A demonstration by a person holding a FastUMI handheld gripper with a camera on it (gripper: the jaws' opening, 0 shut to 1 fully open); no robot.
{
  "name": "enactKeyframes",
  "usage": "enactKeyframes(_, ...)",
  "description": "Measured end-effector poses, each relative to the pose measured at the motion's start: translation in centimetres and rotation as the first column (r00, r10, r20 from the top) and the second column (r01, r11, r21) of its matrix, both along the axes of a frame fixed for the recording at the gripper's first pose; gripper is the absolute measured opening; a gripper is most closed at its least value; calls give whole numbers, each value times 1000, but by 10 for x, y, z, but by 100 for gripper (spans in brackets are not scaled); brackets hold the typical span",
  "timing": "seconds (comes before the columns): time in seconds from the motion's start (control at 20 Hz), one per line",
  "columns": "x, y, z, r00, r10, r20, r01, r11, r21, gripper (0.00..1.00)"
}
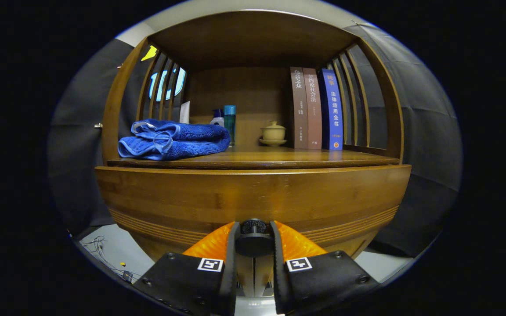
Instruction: Pull open the drawer, take out the items inside it, and place them on the countertop above the cabinet.
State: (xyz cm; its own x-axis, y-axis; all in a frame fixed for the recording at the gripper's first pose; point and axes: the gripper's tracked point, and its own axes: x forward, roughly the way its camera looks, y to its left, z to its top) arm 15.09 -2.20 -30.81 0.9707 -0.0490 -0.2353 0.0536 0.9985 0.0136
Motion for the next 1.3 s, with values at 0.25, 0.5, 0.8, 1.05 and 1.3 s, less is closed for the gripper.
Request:
enactKeyframes(0.25,-46,-1,6,1000,-2,-7,2,999,40,38)
enactKeyframes(0.5,-86,0,11,1000,9,-17,-8,998,63,38)
enactKeyframes(0.8,-115,-1,9,999,39,-10,-39,999,14,37)
enactKeyframes(1.05,-113,0,7,999,46,-17,-46,999,-4,37)
enactKeyframes(1.3,-124,5,2,992,115,-55,-118,991,-55,76)
